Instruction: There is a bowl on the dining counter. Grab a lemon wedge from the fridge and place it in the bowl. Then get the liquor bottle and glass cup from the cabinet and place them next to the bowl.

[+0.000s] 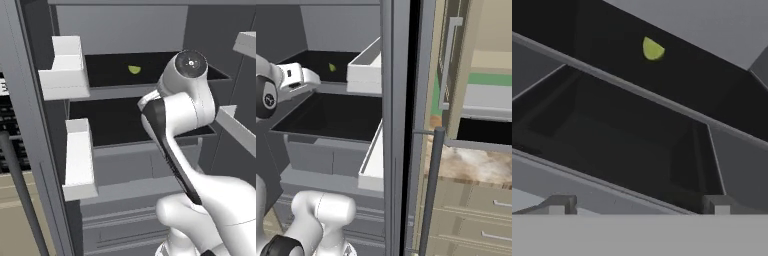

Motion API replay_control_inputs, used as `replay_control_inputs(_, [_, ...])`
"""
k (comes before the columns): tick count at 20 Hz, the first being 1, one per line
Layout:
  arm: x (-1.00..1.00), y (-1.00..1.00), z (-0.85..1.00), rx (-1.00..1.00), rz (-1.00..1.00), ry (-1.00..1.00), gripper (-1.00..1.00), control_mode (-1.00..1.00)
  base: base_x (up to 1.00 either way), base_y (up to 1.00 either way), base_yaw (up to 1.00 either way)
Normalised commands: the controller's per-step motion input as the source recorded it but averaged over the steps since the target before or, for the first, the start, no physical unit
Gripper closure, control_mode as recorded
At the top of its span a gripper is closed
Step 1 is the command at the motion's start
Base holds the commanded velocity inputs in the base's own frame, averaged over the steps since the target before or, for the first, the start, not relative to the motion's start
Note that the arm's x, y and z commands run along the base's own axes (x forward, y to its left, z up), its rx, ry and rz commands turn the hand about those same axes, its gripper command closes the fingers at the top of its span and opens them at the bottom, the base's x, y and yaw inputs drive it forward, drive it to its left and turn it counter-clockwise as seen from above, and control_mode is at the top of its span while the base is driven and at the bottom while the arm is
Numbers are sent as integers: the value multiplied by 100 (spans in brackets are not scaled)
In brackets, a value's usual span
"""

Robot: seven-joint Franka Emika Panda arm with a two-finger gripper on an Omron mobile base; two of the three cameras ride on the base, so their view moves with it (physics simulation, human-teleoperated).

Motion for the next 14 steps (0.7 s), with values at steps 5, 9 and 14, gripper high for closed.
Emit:
replay_control_inputs(5, [-22,0,32,5,0,-22,-100,-100,0,0,0])
replay_control_inputs(9, [-1,-2,60,9,0,-27,-100,-100,0,0,0])
replay_control_inputs(14, [59,-1,19,15,0,-3,-100,-100,0,0,0])
